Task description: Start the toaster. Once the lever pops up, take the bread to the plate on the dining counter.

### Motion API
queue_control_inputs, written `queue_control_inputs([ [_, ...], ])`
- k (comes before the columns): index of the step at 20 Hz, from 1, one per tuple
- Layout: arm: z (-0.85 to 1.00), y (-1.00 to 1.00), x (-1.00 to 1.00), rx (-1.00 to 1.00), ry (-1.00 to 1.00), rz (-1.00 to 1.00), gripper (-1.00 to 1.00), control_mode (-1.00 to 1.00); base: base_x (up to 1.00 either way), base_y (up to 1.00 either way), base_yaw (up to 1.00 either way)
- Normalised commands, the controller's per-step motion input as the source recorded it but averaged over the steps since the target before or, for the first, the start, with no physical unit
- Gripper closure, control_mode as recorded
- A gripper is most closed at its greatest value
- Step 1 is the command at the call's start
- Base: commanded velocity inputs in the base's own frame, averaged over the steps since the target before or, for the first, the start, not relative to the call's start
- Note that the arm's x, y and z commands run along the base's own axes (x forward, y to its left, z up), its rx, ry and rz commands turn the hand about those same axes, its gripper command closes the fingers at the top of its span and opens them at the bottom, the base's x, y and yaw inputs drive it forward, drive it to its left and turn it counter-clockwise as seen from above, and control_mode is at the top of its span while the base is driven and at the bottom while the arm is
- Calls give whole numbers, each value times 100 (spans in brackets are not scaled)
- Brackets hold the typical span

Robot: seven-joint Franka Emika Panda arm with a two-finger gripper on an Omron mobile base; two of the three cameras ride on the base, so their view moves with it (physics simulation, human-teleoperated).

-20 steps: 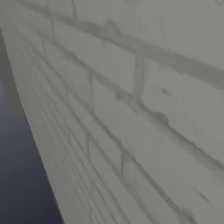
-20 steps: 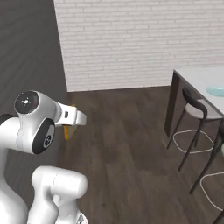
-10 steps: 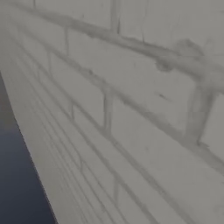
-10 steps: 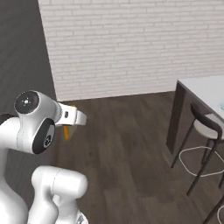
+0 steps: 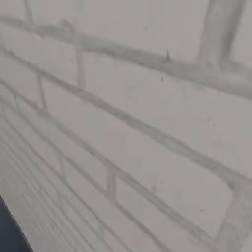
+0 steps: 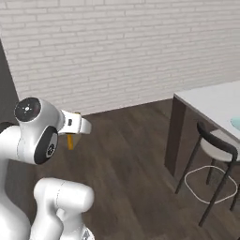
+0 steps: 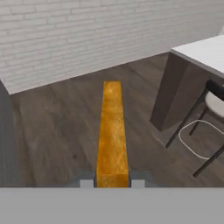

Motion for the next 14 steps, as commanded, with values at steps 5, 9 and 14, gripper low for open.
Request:
queue_control_inputs([
  [5, 0, 0, 0, 0, 0, 0, 100, 100, 58, 32, -62],
  [9, 0, 0, 0, 0, 0, 0, 100, 100, 34, 29, -74],
  [14, 0, 0, 0, 0, 0, 0, 100, 100, 33, 31, -75],
])
